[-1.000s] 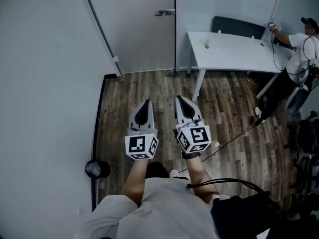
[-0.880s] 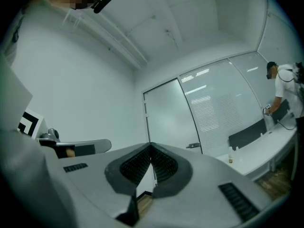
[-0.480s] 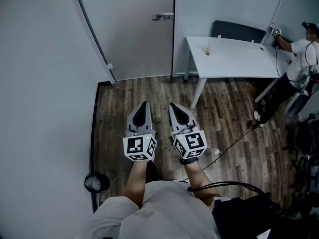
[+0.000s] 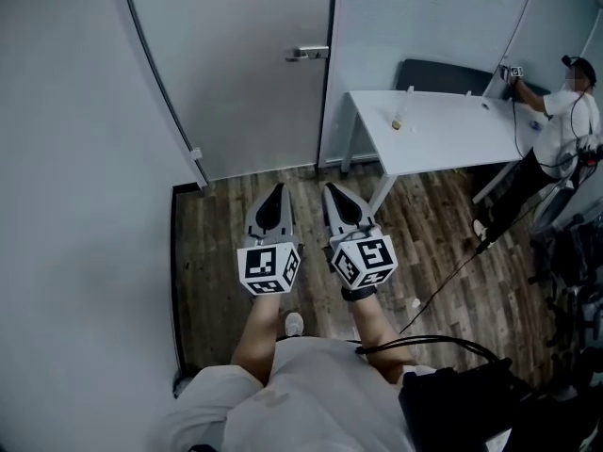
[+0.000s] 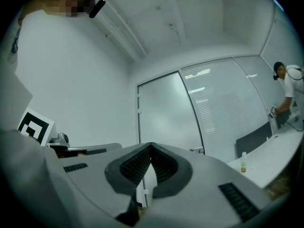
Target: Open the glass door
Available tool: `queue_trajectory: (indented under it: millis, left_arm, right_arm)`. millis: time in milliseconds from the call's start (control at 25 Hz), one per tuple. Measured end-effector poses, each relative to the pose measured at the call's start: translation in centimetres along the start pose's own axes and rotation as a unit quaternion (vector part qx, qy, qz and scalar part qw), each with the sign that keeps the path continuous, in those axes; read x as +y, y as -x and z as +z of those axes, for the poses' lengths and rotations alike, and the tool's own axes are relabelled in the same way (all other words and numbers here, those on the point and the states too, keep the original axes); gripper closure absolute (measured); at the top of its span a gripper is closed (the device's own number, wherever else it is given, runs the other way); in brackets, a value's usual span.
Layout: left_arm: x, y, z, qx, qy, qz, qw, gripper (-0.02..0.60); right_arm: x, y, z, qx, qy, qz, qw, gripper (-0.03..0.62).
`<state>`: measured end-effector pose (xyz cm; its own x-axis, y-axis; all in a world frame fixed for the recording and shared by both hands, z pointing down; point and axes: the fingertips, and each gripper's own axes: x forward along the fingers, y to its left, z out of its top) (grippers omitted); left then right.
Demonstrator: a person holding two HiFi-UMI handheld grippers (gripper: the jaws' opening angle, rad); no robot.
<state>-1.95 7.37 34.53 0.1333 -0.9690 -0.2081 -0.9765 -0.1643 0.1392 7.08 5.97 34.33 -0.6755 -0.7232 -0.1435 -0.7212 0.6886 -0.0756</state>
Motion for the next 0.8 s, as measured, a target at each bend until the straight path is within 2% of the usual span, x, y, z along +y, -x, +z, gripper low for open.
queue_trajectory:
  millis: [200,440,600,800]
  left_arm:
    - [4.3,-2.7,-0.6,0.003,0.005,-0.008,1.0000,0.580]
    - [6.7,-6.5,-2.3,0.008,0.015,-0.017,0.9997,0.580]
    - [6.8,-9.8,-3.1,0.009,0.005,-0.025,0.9996,0.580]
    - [8.2,-15.1,-4.0,0.009,-0.004,-0.015,0.9998,0.580]
  right_arm:
    - [-0.2,-4.6,-1.1,0.009,0.010,-0.021,1.000,0.591]
    - [-1.1,-8.4,-2.4,0.014,0.013,-0.023,1.000,0.592]
    - [-3.1,-11.1,-3.2,0.013,0.008,-0.020,1.000,0.592]
    - [-7.1,-15.4,-3.4,0.004,0.009,-0.014,1.000,0.592]
